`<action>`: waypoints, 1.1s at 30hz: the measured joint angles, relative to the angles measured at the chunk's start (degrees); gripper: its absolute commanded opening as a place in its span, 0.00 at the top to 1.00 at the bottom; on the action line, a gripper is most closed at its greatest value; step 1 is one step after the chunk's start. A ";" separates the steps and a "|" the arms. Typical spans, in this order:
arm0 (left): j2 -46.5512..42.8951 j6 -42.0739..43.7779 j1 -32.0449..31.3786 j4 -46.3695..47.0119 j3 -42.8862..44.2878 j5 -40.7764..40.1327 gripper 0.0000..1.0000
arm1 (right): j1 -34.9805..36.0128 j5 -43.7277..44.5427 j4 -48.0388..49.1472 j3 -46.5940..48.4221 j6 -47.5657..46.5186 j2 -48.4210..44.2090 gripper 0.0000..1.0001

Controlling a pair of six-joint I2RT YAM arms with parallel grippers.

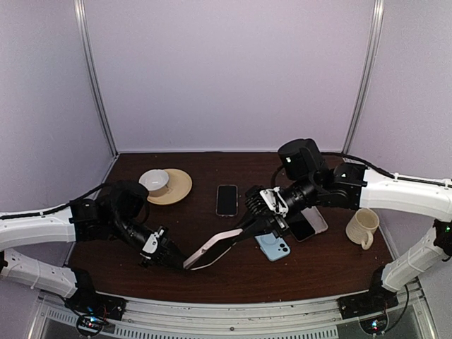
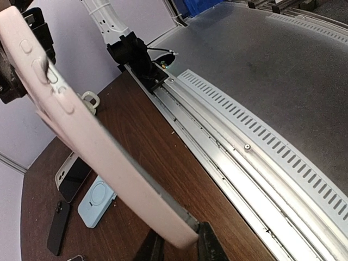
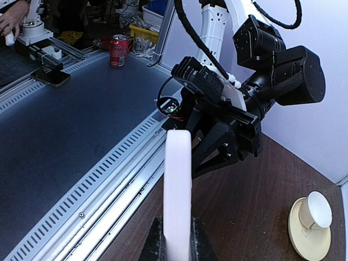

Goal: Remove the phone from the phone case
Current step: Remove the top left corner of the phone case.

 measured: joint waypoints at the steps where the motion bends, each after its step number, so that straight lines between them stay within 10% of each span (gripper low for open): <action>1: 0.00 0.35 0.00 -0.31 0.00 0.24 0.90 | 0.04 -0.20 -0.13 0.11 0.00 0.22 1.00; 14: 0.02 3.19 -0.11 -2.82 0.00 1.77 0.90 | 0.90 -1.84 -1.88 1.79 -0.17 2.05 1.00; 24: -2.03 4.17 -0.50 -2.01 -0.04 -1.16 0.48 | 1.01 0.79 -1.38 1.68 -0.92 1.70 1.00; 33: -6.38 3.74 -0.48 3.06 -1.62 -6.62 0.38 | 0.57 8.66 2.49 -4.68 -0.55 -6.93 1.00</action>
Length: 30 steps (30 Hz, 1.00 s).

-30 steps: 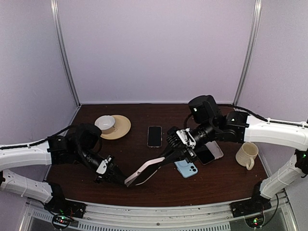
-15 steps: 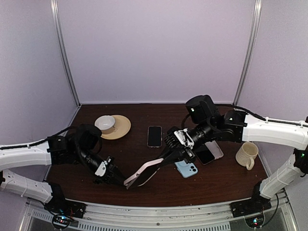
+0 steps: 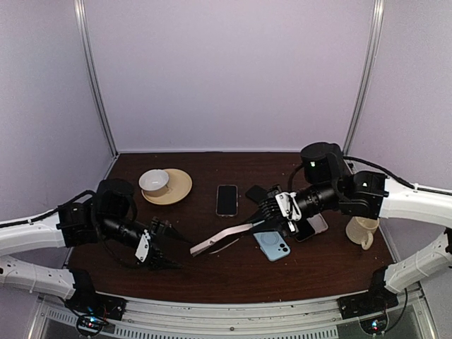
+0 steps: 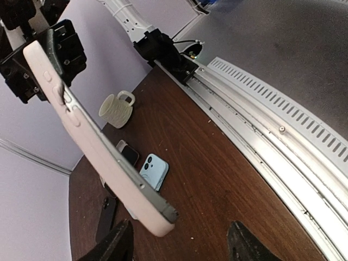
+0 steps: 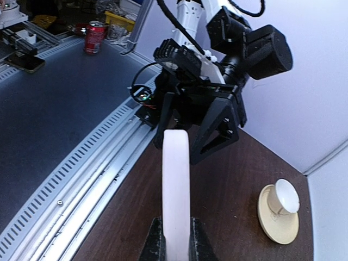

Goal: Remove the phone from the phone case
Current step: Remove the top left corner of the phone case, then remove the bottom left corner of the phone case.

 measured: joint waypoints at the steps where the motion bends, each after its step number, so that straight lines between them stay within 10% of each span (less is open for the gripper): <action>1: -0.37 -0.07 0.00 0.52 -0.28 -0.83 0.38 | -0.07 1.84 1.97 -1.92 0.59 -1.62 1.00; 15: -5.38 -5.38 3.17 11.54 -3.04 -8.07 0.51 | -0.24 19.43 17.55 -10.01 3.15 -7.58 1.00; 30: -5.25 -20.92 8.41 28.00 -5.07 -7.93 0.36 | -0.33 14.25 33.31 -11.08 15.80 -8.13 1.00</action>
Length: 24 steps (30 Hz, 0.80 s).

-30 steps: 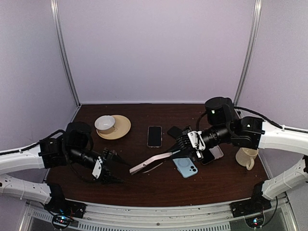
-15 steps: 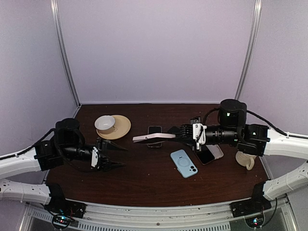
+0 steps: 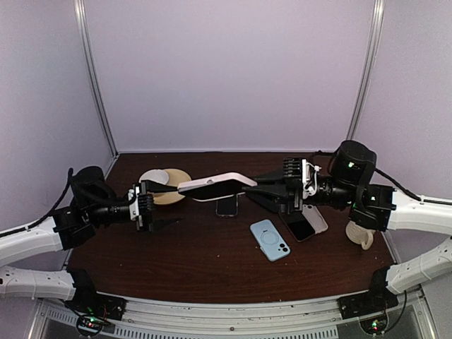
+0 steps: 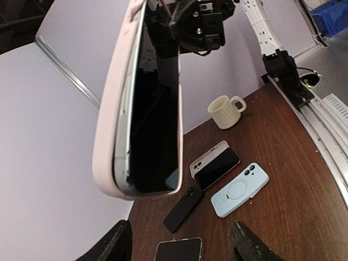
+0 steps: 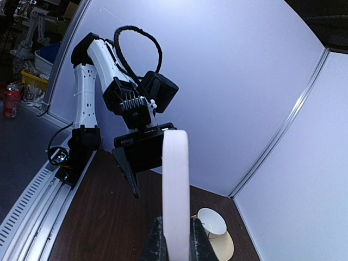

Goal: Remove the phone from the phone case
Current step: Remove the bottom left corner of the phone case.

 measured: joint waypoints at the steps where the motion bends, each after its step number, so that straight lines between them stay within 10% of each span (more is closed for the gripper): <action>1: 0.39 -2.21 0.46 2.03 0.00 0.13 0.36 | 0.00 -0.59 1.81 -0.13 1.88 0.04 1.00; 24: 3.21 -21.64 2.25 20.37 -1.27 13.03 0.65 | 0.76 -5.22 25.40 -1.22 22.84 7.63 1.00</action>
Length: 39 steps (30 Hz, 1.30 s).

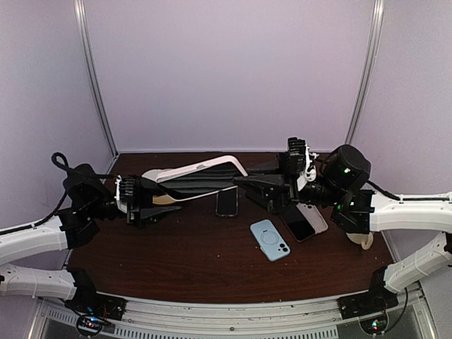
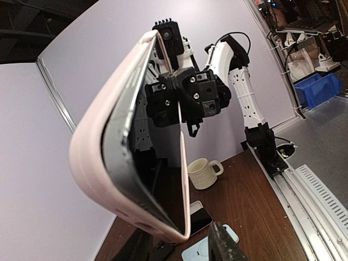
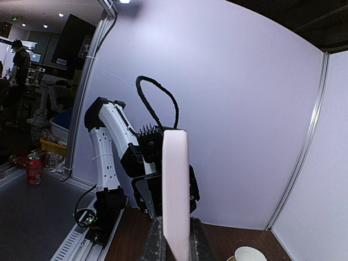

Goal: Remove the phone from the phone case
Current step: Remove the bottom left corner of the phone case.

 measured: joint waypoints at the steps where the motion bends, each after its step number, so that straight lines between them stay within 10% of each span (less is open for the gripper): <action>1: 0.07 -0.04 0.00 0.00 0.00 0.28 0.66 | 0.00 -0.24 0.00 0.00 0.28 0.02 1.00; 39: -1.49 7.82 0.26 -7.76 0.00 7.69 0.80 | -0.20 -2.62 -11.08 4.94 8.26 1.64 1.00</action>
